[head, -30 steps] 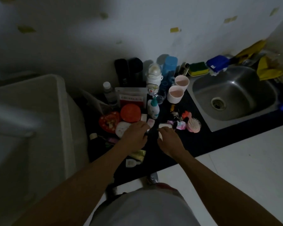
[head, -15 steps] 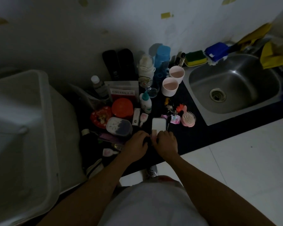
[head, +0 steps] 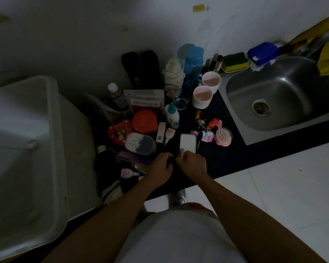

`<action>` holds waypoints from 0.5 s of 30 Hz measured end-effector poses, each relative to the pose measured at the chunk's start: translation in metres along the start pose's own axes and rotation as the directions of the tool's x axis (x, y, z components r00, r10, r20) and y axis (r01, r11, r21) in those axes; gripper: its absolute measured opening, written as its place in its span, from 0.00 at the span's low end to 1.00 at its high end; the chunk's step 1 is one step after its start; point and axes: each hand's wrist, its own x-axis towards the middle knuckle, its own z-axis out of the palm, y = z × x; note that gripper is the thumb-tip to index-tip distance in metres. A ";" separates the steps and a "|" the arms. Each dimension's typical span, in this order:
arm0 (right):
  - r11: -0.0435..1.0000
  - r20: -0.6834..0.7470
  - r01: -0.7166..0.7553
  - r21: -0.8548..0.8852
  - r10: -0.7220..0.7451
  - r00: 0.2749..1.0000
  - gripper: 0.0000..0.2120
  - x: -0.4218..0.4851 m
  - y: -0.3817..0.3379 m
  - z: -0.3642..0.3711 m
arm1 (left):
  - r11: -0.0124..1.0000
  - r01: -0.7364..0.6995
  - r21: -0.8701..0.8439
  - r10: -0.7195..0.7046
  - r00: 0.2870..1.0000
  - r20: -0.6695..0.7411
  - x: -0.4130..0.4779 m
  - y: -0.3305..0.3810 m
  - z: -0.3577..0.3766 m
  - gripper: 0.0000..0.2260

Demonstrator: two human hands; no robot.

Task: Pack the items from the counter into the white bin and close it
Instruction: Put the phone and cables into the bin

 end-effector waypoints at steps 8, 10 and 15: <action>0.864 -0.031 -0.092 0.495 0.123 0.992 0.09 -0.007 0.031 -0.011 | 0.986 -0.018 0.163 0.002 0.995 0.098 0.021 0.011 0.025 0.20; 0.861 -0.019 -0.134 0.491 0.164 0.986 0.07 -0.003 0.041 -0.013 | 0.972 -0.016 0.236 -0.013 0.992 0.122 0.027 0.013 0.029 0.20; 0.830 -0.026 -0.177 0.529 0.225 0.974 0.05 0.002 0.054 -0.021 | 0.923 0.045 0.383 -0.077 0.994 0.071 0.035 0.023 0.048 0.26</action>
